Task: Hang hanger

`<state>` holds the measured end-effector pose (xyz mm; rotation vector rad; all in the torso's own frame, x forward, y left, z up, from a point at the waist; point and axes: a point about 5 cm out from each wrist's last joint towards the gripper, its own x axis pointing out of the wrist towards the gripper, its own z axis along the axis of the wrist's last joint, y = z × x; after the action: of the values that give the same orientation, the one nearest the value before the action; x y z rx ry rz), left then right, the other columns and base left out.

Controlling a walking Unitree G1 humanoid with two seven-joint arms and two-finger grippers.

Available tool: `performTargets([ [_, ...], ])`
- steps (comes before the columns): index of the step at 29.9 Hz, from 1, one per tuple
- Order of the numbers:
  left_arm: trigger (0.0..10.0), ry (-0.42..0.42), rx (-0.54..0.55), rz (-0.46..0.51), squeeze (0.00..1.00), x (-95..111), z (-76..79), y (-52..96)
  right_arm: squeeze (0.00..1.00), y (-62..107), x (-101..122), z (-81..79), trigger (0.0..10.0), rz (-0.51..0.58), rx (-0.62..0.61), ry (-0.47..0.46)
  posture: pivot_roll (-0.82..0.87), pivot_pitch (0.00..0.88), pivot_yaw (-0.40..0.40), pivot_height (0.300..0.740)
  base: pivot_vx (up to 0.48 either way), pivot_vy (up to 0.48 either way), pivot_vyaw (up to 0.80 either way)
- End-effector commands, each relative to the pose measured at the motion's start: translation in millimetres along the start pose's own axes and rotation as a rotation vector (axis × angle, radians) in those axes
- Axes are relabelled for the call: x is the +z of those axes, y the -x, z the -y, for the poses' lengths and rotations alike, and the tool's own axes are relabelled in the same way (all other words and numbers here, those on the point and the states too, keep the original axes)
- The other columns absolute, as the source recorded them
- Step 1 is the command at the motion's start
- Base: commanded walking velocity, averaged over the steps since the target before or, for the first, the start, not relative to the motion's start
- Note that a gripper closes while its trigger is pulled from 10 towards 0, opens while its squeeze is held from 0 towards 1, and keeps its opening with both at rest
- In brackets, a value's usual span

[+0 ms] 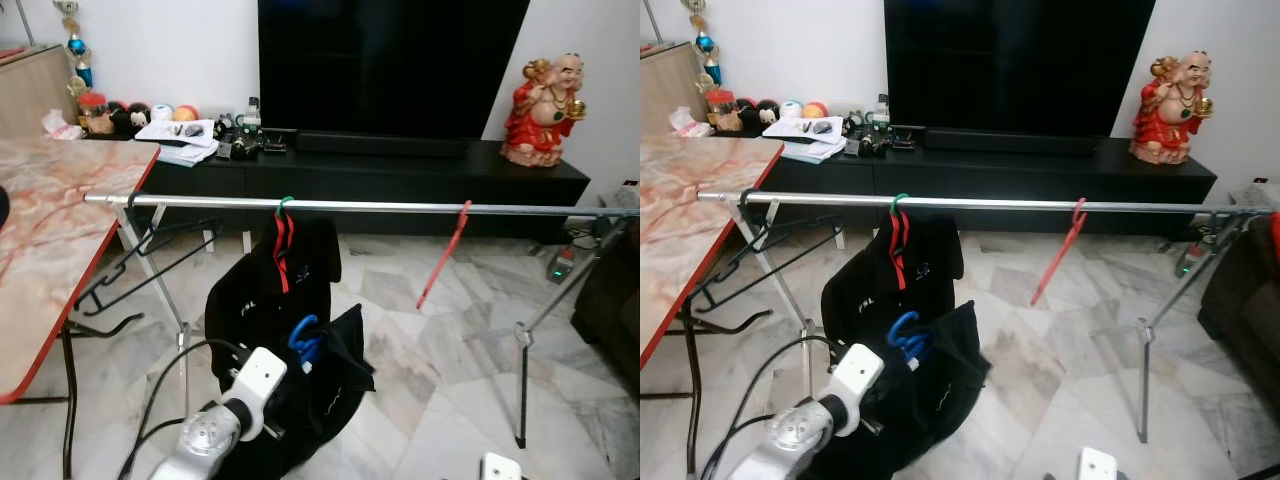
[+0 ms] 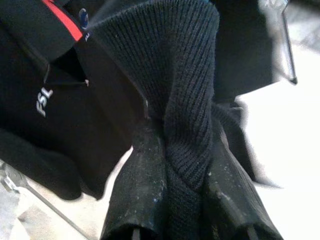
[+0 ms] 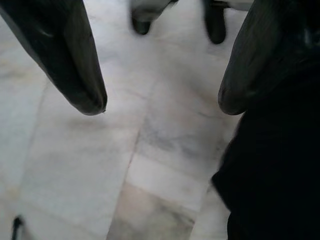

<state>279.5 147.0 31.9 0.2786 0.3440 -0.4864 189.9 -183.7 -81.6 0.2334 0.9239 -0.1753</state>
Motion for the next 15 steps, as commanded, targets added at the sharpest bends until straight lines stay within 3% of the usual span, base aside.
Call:
performTargets([
  [1,10.0,-0.036,-0.034,0.077,0.00,20.4,8.5,-9.2,0.00,2.4,-1.5,18.5,10.0,-0.006,-0.050,0.003,0.10,0.000,-0.057,0.740,0.480,0.000,-0.79],
  [2,10.0,-0.036,-0.034,0.077,0.00,20.4,8.5,-9.2,0.00,2.4,-1.5,18.5,10.0,-0.006,-0.050,0.003,0.10,0.000,-0.057,0.740,0.480,0.000,-0.79],
  [15,10.0,-0.057,-0.018,0.082,0.00,26.9,4.7,-15.9,0.00,1.5,1.2,15.5,10.0,-0.006,-0.042,0.008,0.09,0.000,-0.054,0.740,0.480,0.000,0.00],
])
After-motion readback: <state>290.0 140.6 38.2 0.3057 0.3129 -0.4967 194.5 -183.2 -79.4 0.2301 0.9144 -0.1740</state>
